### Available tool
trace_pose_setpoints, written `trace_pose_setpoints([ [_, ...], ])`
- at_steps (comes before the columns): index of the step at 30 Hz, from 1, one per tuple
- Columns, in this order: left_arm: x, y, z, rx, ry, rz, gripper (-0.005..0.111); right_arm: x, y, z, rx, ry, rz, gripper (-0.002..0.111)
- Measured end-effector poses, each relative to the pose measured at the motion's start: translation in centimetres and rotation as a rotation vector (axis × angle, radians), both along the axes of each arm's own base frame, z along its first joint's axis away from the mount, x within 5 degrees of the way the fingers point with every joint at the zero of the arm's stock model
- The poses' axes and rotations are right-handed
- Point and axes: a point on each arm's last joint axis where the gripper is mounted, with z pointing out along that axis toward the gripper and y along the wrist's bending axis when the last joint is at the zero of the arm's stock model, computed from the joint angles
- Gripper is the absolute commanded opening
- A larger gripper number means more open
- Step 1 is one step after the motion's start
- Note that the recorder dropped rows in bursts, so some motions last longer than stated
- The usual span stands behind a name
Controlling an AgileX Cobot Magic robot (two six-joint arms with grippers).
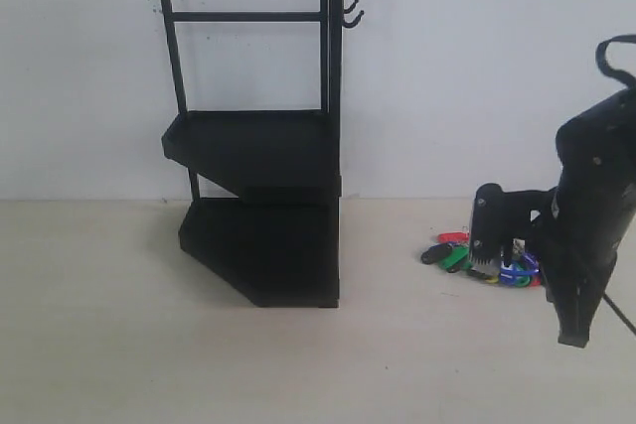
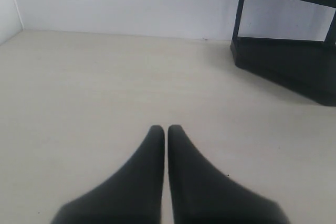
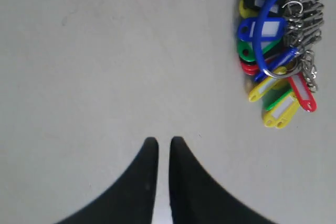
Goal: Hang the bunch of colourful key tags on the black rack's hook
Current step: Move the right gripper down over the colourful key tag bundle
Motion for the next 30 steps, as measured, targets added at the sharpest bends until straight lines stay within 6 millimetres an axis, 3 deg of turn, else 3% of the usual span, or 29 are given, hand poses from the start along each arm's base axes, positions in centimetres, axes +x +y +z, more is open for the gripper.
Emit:
trace_pose_setpoints([
  [2, 0.0, 0.0, 0.0, 0.0, 0.0, 0.0, 0.004, 0.6, 0.1, -1.2, -0.007, -0.007, -0.001, 0.037],
  [4, 0.0, 0.0, 0.0, 0.0, 0.0, 0.0, 0.004, 1.3, 0.2, -2.2, -0.006, -0.037, -0.008, 0.041],
  [16, 0.0, 0.0, 0.0, 0.0, 0.0, 0.0, 0.004, 3.7, 0.1, -5.1, -0.091, -0.182, 0.036, 0.04],
  [30, 0.0, 0.0, 0.0, 0.0, 0.0, 0.0, 0.004, 8.6, 1.3, -7.3, -0.066, -0.251, -0.016, 0.04],
])
